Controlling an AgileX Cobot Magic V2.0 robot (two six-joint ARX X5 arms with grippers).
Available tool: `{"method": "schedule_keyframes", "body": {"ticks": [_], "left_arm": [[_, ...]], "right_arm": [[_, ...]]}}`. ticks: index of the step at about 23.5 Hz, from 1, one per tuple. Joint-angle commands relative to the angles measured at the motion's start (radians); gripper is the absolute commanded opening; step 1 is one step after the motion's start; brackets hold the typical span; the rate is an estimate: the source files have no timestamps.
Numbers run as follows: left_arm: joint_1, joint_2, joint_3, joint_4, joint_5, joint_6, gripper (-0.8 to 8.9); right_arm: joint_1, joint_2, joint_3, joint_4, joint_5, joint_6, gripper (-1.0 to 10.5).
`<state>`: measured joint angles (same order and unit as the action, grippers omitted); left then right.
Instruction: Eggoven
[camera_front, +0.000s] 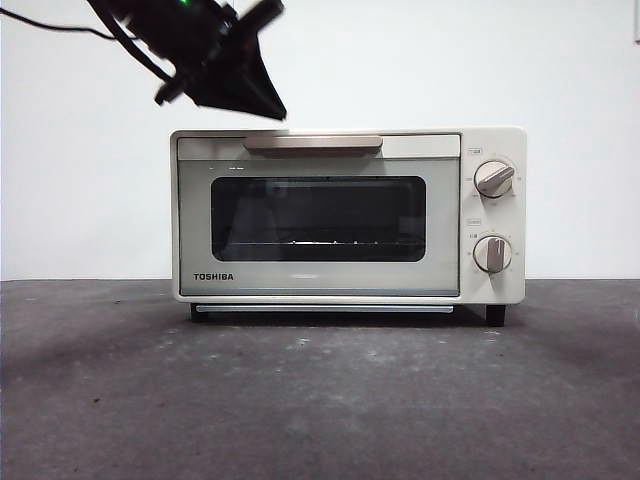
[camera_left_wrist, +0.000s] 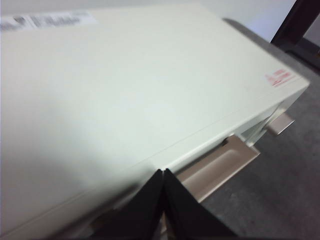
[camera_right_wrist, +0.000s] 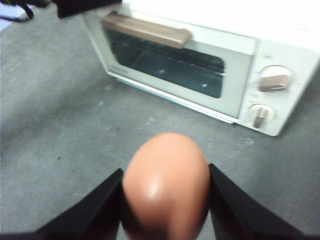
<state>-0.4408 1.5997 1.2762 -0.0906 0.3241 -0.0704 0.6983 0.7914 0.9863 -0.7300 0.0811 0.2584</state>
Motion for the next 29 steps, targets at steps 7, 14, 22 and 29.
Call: {"method": "schedule_keyframes", "body": {"ticks": [7, 14, 22, 29], "left_arm": [[-0.047, 0.065, 0.027, 0.013, -0.107, 0.073, 0.07], [-0.063, 0.09, 0.027, -0.014, -0.124, 0.087, 0.07], [-0.114, 0.103, 0.027, -0.145, -0.124, 0.116, 0.07], [-0.192, 0.103, 0.027, -0.27, -0.123, 0.115, 0.07]], "right_arm": [[0.008, -0.03, 0.018, -0.013, 0.006, -0.012, 0.0], [0.008, -0.031, 0.018, -0.037, 0.006, -0.012, 0.0], [0.008, -0.031, 0.018, -0.034, 0.006, -0.024, 0.0], [0.008, -0.03, 0.018, -0.032, 0.006, -0.031, 0.0]]}}
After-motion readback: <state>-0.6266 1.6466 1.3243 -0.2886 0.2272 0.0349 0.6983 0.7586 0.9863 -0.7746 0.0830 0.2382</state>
